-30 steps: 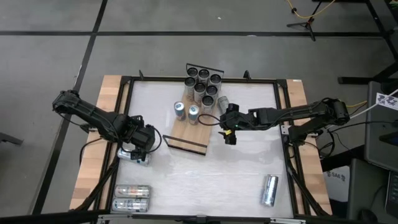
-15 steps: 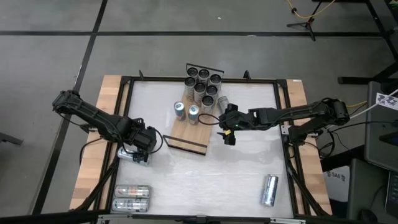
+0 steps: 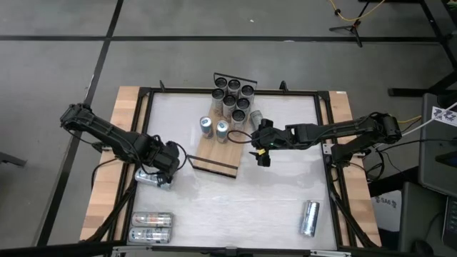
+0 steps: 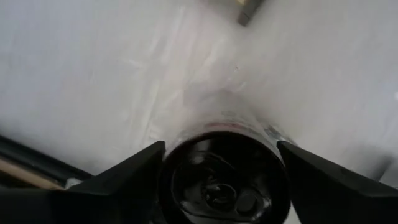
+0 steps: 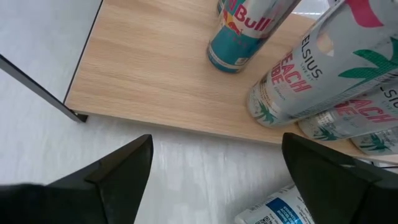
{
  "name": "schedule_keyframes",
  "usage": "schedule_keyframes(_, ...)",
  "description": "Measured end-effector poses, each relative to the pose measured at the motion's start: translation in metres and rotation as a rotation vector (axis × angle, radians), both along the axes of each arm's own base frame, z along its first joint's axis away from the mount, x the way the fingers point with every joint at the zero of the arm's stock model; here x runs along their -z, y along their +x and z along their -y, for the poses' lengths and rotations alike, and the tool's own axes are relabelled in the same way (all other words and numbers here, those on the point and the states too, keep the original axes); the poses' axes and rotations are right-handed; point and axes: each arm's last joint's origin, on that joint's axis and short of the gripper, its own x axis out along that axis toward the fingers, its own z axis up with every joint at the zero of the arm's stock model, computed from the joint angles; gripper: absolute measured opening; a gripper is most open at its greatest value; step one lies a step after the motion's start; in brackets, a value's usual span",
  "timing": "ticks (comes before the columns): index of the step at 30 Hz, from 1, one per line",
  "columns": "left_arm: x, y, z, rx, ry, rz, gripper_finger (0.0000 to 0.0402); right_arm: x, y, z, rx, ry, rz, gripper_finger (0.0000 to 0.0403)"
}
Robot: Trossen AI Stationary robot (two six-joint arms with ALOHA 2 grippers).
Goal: Place canned beverage on shelf
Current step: Put the bottom left pink soda can on the shelf aligned with the other pink soda can
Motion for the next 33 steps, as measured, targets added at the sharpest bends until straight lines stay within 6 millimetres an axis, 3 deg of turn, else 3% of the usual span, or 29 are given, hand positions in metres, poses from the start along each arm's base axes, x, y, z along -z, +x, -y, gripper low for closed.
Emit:
schedule_keyframes(7,0.000,0.001,-0.004,-0.345,-0.002,0.064,0.0234,0.000,0.000,0.000,-0.001,0.000,0.000,0.0351)
schedule_keyframes(18,0.000,-0.001,-0.027,-0.923,0.043,0.105,0.0241,0.000,0.000,0.000,-0.001,0.000,0.000,0.0351)
schedule_keyframes(24,0.000,-0.004,-0.053,-1.121,0.078,0.047,0.0243,0.000,0.000,0.000,-0.001,0.000,0.002,0.0351)
schedule_keyframes(33,0.000,-0.003,-0.081,-1.317,-0.062,-0.036,0.0244,0.000,0.000,0.000,-0.001,0.000,0.002,0.0351)
